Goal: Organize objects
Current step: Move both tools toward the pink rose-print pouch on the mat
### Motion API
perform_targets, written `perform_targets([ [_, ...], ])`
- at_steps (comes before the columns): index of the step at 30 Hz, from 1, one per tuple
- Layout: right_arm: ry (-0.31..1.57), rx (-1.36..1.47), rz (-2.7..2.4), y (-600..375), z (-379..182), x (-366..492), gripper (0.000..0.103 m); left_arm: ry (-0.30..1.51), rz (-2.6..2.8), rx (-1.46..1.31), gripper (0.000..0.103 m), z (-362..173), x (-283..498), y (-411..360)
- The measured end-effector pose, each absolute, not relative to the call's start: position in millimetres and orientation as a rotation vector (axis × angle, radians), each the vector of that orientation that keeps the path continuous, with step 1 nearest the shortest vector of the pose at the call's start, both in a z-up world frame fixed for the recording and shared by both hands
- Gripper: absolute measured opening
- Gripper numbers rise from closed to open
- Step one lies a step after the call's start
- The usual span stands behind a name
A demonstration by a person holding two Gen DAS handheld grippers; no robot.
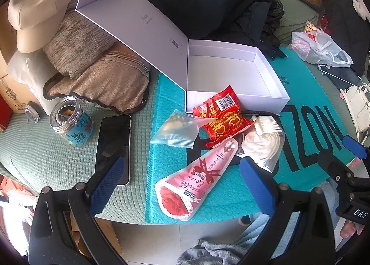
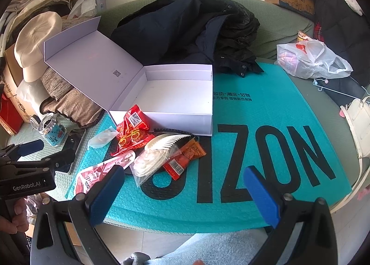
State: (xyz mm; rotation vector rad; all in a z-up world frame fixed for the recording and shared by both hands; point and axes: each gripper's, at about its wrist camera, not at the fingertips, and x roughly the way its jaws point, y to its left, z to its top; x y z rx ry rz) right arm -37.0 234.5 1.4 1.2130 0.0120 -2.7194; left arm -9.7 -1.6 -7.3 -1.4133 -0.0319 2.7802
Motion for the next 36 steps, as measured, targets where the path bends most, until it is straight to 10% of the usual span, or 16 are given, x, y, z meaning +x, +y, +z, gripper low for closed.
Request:
perform_targets([
  [36,-0.006,1.234,-2.697,236.6,-2.8,-36.8,0.102,-0.030,2.748,-1.442,0.100,-13.4,-8.2,1.4],
])
